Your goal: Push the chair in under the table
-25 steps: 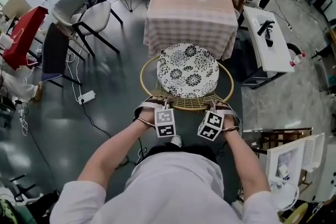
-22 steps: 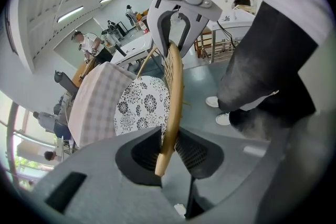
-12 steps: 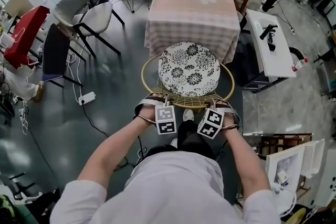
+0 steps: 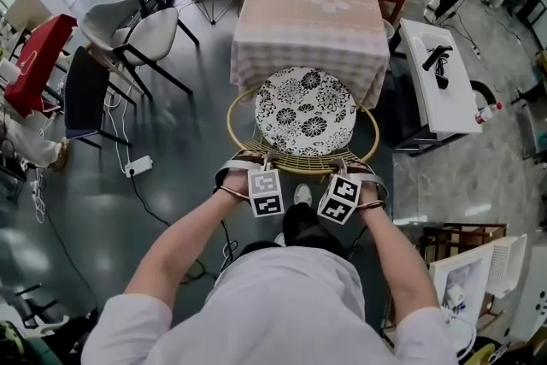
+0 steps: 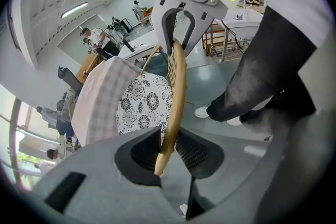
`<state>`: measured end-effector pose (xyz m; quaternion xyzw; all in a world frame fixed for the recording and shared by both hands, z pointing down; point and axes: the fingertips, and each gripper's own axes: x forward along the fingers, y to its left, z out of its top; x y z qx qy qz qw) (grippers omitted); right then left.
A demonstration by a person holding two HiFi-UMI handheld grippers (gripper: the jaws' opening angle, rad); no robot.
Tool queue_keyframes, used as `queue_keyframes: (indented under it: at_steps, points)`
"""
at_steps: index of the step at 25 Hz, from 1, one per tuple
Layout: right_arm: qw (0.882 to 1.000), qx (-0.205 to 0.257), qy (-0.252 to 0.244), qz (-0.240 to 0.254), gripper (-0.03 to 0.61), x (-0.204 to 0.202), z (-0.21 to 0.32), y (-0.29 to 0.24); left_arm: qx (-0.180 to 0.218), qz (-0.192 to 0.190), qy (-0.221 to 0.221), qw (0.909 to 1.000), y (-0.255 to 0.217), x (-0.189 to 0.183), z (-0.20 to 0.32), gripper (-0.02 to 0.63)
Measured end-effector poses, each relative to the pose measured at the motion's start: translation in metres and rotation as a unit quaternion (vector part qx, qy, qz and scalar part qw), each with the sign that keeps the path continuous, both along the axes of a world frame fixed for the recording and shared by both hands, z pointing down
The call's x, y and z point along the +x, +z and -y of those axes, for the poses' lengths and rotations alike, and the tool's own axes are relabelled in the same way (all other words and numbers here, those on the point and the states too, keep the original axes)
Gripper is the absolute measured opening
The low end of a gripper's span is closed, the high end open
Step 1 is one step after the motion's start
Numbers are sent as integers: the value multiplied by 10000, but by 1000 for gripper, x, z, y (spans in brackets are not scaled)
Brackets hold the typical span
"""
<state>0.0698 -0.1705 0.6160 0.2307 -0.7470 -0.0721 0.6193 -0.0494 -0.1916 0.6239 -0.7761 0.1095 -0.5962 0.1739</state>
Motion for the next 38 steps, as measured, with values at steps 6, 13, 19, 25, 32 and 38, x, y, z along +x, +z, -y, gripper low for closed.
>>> queue_keyframes:
  at_steps: [6,13,19,25,32,38]
  points:
    - [10000,68,14,42,75,8,23,2,-13,-9,-60,10000,-1,5,23,91]
    - [9999,-3,-6,117,75,11,46,1,-52,34,-97,9999,-3,9,47,92]
    - [9997,-44,80,217,80,18,66,1,-38,53,-139,9999,-2,15,65,92]
    - [9997,-14,84,234,80,23,85,-2,-48,62,-186,9998,-2,20,82,92]
    - [9996,-120,88,254,80,28,104,0,-51,79,-241,9997,-2,25,103,92]
    - [9995,-101,33,291,80,33,119,-2,-70,90,-268,9996,-3,31,116,92]
